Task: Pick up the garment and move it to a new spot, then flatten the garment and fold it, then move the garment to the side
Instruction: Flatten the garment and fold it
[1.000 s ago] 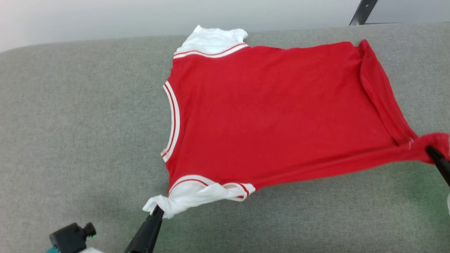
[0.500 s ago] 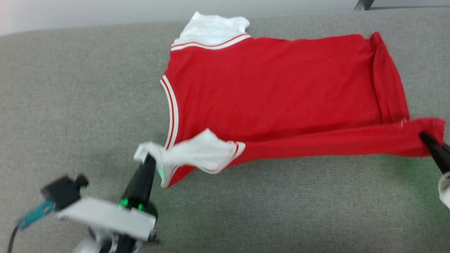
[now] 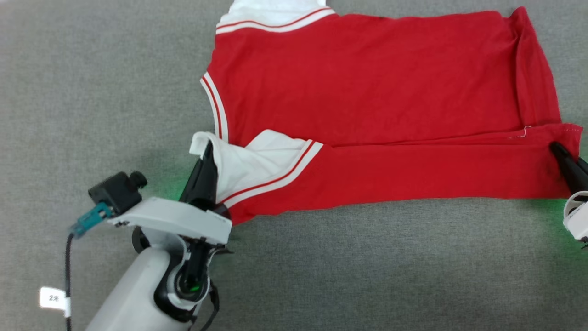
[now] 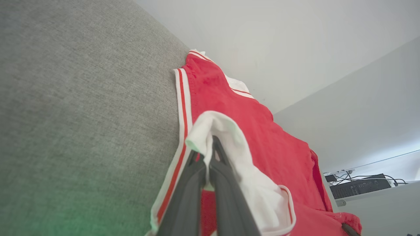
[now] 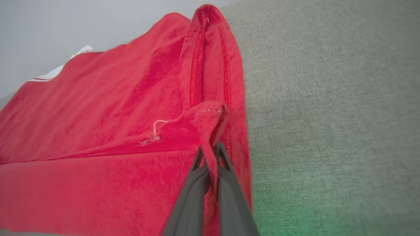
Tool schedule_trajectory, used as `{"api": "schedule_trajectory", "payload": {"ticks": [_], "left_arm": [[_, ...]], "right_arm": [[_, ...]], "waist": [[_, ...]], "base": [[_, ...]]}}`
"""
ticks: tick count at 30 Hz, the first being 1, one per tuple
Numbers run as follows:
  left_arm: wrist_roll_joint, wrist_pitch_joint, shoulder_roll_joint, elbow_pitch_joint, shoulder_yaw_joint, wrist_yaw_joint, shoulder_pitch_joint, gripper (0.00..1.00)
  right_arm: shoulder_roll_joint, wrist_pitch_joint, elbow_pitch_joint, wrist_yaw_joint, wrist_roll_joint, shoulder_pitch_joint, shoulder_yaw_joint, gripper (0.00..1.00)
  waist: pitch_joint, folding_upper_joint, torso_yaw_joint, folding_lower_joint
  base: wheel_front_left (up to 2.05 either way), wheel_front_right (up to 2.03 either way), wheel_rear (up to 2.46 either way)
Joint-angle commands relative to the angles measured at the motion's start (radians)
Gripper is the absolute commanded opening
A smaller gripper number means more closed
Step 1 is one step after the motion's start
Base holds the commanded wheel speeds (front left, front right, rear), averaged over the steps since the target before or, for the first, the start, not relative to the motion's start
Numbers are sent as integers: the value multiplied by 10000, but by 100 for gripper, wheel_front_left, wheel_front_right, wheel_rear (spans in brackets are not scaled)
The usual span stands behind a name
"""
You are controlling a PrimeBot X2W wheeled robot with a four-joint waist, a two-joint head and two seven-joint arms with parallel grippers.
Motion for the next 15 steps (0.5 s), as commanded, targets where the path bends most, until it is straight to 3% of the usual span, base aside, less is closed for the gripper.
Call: {"api": "schedule_trajectory", "payload": {"ticks": [1, 10, 15], "left_arm": [[241, -40, -119, 234, 62, -82, -142, 0], [2089, -9, 53, 1763, -535, 310, -518, 0], [2283, 434, 121, 2309, -887, 458, -546, 0]], "right_arm": [[86, -90, 70, -16, -38, -103, -78, 0], [255, -476, 722, -19, -550, -189, 234, 0], [266, -597, 1040, -27, -667, -260, 476, 0]], "waist": [[173, 0, 10, 0], [540, 0, -56, 0], [628, 0, -101, 0]], "base": [[0, 0, 0], [0, 0, 0], [0, 0, 0]]}}
